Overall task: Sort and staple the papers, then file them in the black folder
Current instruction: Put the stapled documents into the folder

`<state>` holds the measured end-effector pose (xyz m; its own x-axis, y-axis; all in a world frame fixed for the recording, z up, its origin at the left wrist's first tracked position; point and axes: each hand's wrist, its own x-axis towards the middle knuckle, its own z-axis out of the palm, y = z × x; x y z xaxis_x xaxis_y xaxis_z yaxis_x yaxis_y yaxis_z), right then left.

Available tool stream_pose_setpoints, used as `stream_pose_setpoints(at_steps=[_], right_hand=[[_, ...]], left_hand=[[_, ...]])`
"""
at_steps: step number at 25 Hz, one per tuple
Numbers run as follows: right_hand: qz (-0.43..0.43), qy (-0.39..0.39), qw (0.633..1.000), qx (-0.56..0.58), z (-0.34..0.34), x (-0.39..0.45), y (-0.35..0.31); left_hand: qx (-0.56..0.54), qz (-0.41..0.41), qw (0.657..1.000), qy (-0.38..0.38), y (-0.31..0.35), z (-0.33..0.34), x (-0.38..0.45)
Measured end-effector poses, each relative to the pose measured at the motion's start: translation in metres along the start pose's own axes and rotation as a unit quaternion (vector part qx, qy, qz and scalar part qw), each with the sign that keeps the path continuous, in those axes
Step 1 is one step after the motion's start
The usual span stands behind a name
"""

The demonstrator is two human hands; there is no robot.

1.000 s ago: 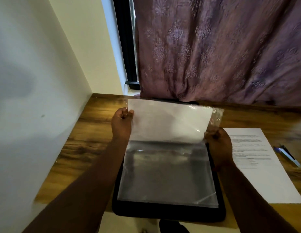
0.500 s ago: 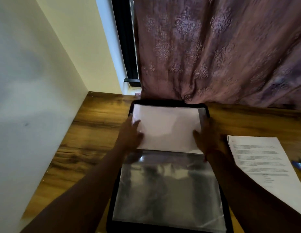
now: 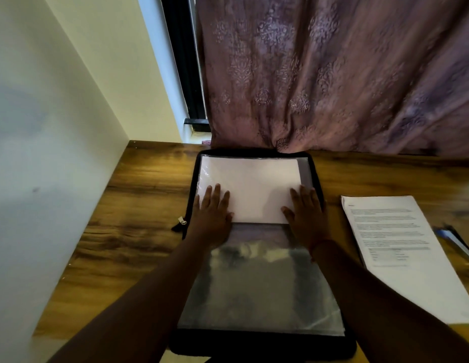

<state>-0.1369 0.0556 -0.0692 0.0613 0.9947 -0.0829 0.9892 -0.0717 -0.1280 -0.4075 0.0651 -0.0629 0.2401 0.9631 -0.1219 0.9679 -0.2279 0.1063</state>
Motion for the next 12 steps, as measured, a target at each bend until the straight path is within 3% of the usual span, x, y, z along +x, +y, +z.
stream_pose_setpoints(at_steps=[6,12], right_hand=[[0.006,0.002,0.999,0.034,-0.011,-0.073,0.002],[0.025,-0.015,1.000,0.007,-0.029,-0.092,0.044]], left_hand=[[0.022,0.123,0.992,0.015,0.048,0.023,-0.054],[0.035,0.163,0.986,-0.017,0.098,0.012,-0.068]])
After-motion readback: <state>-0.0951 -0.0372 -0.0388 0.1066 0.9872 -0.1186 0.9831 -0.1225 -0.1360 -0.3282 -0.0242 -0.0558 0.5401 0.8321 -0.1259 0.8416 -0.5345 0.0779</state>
